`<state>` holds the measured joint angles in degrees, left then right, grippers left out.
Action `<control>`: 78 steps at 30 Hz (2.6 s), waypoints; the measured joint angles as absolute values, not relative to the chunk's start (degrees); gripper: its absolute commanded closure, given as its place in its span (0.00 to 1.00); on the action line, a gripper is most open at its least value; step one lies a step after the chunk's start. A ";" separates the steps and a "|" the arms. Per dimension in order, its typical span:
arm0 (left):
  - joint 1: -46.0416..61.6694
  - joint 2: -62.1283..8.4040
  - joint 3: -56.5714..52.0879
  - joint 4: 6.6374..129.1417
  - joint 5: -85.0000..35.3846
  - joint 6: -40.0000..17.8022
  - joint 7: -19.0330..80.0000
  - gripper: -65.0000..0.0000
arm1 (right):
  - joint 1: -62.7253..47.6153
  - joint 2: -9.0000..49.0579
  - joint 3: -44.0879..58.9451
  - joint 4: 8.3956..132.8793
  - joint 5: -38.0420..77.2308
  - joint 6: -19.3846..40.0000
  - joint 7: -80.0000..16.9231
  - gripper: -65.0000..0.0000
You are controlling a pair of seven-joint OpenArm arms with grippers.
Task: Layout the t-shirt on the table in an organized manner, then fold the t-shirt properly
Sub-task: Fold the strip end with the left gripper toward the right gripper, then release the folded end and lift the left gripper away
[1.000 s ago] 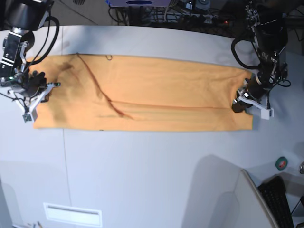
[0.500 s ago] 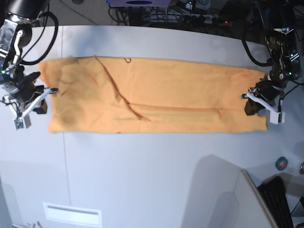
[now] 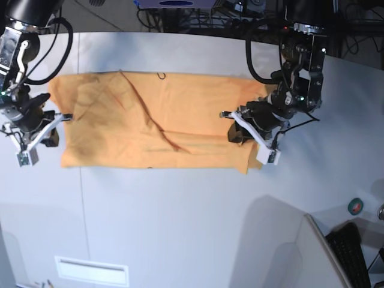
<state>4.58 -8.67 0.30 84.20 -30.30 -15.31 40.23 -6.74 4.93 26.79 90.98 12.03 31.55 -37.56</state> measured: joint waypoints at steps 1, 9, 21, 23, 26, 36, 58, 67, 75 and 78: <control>3.51 -7.92 0.51 82.78 -30.41 -15.20 39.92 1.00 | -6.72 4.84 26.76 90.96 12.03 31.55 -37.58 1.00; -2.07 -2.85 1.15 74.70 -30.33 -15.18 39.92 1.00 | -6.92 4.86 26.79 90.96 12.01 31.55 -37.52 1.00; -3.79 -1.87 4.78 71.42 -30.15 -14.96 39.75 1.00 | -6.92 4.86 26.79 90.96 12.03 31.55 -37.54 1.00; -3.62 -1.41 5.45 71.46 -30.28 -15.00 39.75 1.00 | -6.92 4.84 26.79 90.96 12.03 31.55 -37.52 1.00; -3.49 -1.34 5.48 71.46 -30.33 -15.18 39.75 1.00 | -6.92 4.86 26.79 90.96 12.03 31.55 -37.54 1.00; -3.68 -1.54 5.28 71.46 -30.30 -15.18 39.72 1.00 | -6.92 4.82 26.79 90.96 12.03 31.55 -37.54 1.00; -4.56 -1.72 9.06 71.40 -30.48 -15.20 39.92 0.42 | -6.90 4.73 26.74 90.96 12.03 31.55 -37.52 1.00; -7.86 -0.01 20.49 67.42 -30.24 -14.96 40.18 0.40 | -6.85 4.75 26.79 90.96 12.03 31.55 -37.54 1.00; -9.15 1.72 28.32 68.88 -31.18 -15.35 40.27 0.40 | -6.87 4.82 26.79 90.96 12.03 31.55 -37.52 1.00; -8.64 0.64 24.77 73.58 -30.76 -15.05 39.99 0.40 | -6.90 4.82 26.81 90.96 12.05 31.55 -37.54 1.00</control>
